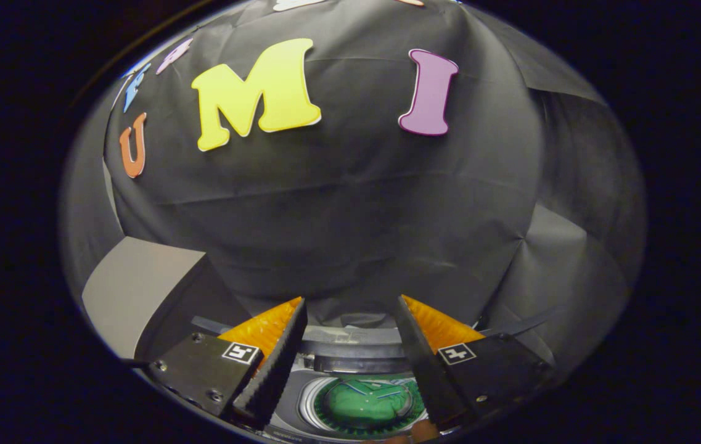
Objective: Put the clothes into the washing machine and then close the washing machine lid.
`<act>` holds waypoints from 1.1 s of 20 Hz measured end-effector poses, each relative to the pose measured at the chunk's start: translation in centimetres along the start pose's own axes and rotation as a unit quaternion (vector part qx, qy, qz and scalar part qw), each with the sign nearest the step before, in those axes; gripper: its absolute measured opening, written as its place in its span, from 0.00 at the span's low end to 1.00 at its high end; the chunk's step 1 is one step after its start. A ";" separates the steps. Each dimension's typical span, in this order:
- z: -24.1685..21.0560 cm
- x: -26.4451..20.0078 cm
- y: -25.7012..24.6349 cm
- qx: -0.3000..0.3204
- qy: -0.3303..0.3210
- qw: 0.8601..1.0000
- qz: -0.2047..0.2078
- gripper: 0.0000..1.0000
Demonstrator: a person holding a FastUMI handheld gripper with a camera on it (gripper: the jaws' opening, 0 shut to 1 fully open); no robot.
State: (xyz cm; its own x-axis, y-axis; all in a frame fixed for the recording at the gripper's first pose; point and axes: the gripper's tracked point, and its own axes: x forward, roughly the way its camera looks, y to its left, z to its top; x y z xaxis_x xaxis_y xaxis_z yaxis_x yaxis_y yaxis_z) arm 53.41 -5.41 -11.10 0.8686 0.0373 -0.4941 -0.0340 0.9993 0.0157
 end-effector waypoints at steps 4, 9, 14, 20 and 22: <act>-0.9 -0.9 0.1 0.000 0.002 1.000 -0.003 0.91; -1.6 -1.6 0.0 0.000 0.008 1.000 -0.006 0.91; -3.8 -3.7 0.1 0.001 0.020 1.000 -0.009 0.91; -6.1 -4.9 0.1 0.004 0.041 0.999 -0.015 0.91; -7.5 -5.6 0.1 0.007 0.052 0.998 -0.018 0.91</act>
State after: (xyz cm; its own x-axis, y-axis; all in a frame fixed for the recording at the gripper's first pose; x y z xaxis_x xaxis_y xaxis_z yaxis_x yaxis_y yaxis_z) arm 44.81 -5.52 -14.82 0.8133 0.0020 -0.5819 0.0032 1.0000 0.0079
